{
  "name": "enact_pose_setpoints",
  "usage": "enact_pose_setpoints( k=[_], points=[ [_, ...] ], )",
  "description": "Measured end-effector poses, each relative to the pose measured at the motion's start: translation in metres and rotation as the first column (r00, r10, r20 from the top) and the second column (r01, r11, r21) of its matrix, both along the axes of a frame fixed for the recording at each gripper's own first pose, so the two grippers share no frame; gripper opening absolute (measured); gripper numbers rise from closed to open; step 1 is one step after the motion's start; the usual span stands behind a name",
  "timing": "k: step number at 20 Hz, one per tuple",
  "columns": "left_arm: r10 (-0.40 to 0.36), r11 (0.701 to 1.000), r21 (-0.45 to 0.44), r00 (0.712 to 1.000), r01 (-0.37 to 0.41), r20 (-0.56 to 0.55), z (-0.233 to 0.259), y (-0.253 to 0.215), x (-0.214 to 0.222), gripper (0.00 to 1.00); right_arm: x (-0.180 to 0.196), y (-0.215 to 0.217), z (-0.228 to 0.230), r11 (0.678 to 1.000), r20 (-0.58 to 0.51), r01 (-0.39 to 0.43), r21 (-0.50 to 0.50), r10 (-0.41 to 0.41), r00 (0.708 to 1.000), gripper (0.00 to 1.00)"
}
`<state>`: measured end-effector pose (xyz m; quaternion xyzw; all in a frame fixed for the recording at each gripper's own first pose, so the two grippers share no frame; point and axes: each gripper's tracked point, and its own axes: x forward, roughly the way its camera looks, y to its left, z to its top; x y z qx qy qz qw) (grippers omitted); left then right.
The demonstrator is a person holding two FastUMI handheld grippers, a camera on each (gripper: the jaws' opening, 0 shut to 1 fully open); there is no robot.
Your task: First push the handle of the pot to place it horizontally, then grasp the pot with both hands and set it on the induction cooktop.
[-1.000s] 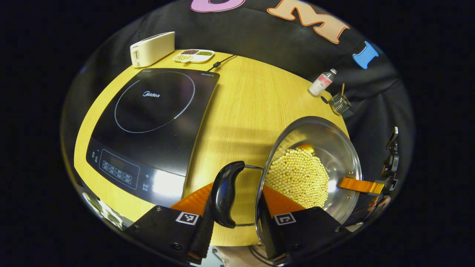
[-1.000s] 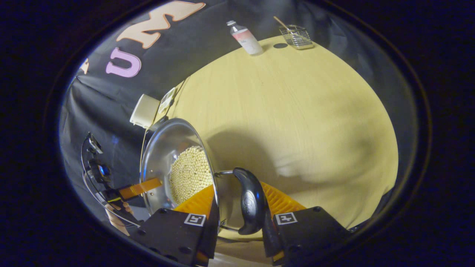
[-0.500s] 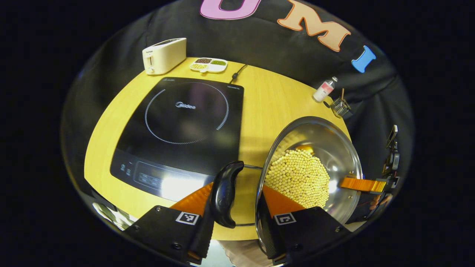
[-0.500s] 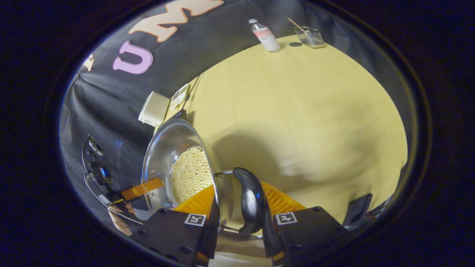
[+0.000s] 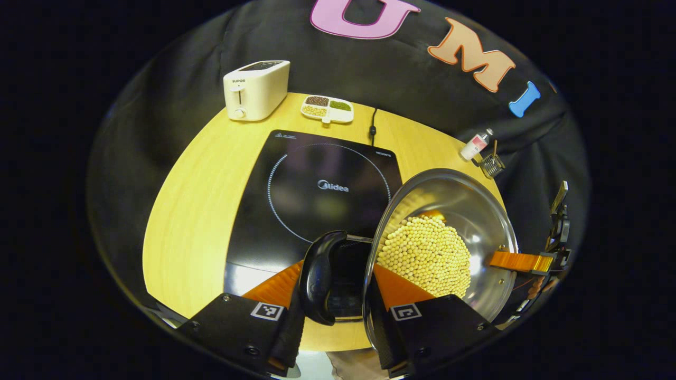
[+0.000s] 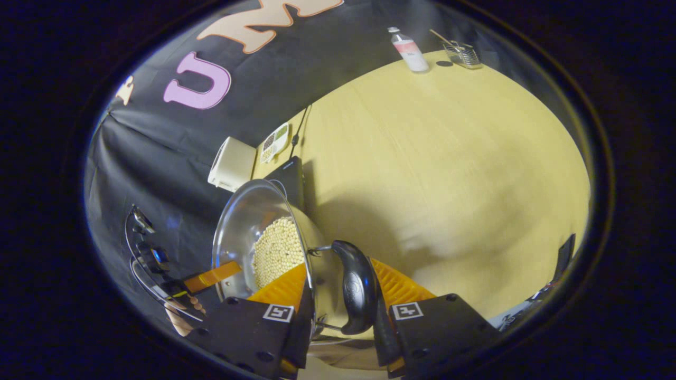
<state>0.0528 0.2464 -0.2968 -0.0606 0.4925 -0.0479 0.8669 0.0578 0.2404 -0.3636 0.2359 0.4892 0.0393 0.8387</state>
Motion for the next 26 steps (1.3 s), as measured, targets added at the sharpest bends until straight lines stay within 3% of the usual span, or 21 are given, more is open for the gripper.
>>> enact_pose_setpoints(
  k=[6,7,12,15,16,19,20,21,24,25,26],
  points=[
    [0.004,1.0,0.009,1.0,-0.004,0.019,-0.004,0.043,0.03,0.6,0.036,0.043,-0.008,1.0,0.059,0.018,-0.023,-0.017,0.998,0.46],
    [0.005,1.0,0.017,1.0,-0.005,0.026,-0.004,0.049,0.035,0.59,0.043,0.05,-0.012,1.0,0.067,0.025,-0.018,-0.024,0.997,0.53],
    [-0.01,0.997,0.08,0.997,0.004,0.071,-0.004,0.077,0.062,0.59,0.07,0.079,-0.03,0.999,0.093,0.049,0.011,-0.05,0.994,0.53],
    [-0.017,0.993,0.114,0.994,0.005,0.105,-0.003,0.091,0.08,0.58,0.086,0.09,-0.037,0.997,0.109,0.067,0.027,-0.07,0.992,0.53],
    [-0.017,0.992,0.123,0.993,0.002,0.116,-0.004,0.094,0.086,0.58,0.091,0.095,-0.04,0.997,0.113,0.075,0.03,-0.078,0.99,0.45],
    [-0.018,0.99,0.139,0.989,-0.003,0.148,-0.004,0.105,0.101,0.59,0.106,0.106,-0.042,0.996,0.139,0.083,0.022,-0.085,0.987,0.45],
    [-0.016,0.99,0.139,0.988,-0.005,0.154,-0.006,0.108,0.106,0.58,0.111,0.108,-0.043,0.996,0.15,0.085,0.021,-0.087,0.985,0.52],
    [-0.014,0.991,0.136,0.987,-0.008,0.16,-0.007,0.11,0.11,0.59,0.115,0.109,-0.044,0.996,0.153,0.086,0.02,-0.088,0.984,0.45],
    [-0.022,0.99,0.141,0.987,-0.002,0.162,-0.006,0.112,0.111,0.58,0.12,0.111,-0.048,0.996,0.153,0.09,0.025,-0.092,0.984,0.45],
    [-0.025,0.99,0.141,0.985,0.001,0.169,-0.009,0.112,0.118,0.6,0.124,0.112,-0.047,0.995,0.171,0.098,0.027,-0.101,0.98,0.52],
    [-0.025,0.99,0.141,0.985,0.001,0.169,-0.012,0.112,0.122,0.59,0.127,0.11,-0.047,0.995,0.175,0.1,0.026,-0.103,0.979,0.53]
  ],
)
